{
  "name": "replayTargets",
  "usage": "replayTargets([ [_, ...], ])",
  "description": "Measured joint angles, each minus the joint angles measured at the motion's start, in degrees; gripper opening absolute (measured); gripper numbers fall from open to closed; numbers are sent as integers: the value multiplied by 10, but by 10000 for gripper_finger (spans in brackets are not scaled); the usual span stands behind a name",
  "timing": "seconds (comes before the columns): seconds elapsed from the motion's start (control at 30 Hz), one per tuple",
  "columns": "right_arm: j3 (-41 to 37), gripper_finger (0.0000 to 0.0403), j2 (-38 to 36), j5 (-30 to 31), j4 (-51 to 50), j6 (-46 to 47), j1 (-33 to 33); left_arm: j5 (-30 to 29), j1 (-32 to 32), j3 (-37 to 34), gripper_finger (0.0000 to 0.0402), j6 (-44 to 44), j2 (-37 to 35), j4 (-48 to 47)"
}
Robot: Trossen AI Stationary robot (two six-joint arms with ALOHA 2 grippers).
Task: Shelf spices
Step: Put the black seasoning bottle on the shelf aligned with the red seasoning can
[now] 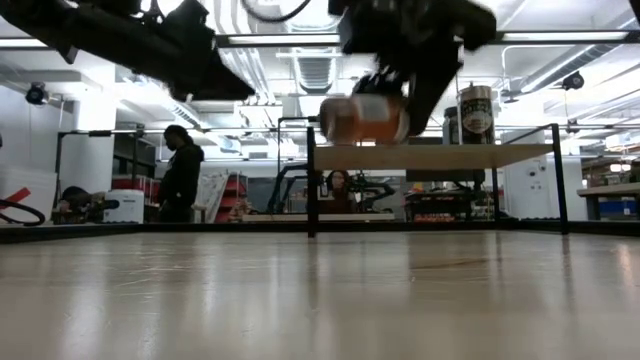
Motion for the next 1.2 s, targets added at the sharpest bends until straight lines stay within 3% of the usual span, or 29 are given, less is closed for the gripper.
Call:
replayTargets([
  [0.1,34,185,-25,35,-75,20,-17,55,0,20,192,-16,3,4],
  [0.2,60,185,-49,58,-116,37,-31,70,-1,79,192,-44,21,-48],
  [0.4,78,185,-110,93,-121,55,-43,135,-12,226,195,-26,137,-158],
  [0.7,26,185,-194,108,-93,79,-41,136,-25,406,226,23,258,-205],
  [0.97,12,185,-200,117,-95,74,-39,102,-23,584,260,34,361,-385],
  [1.2,11,185,-200,112,-89,78,-29,100,-21,659,292,52,410,-437],
])
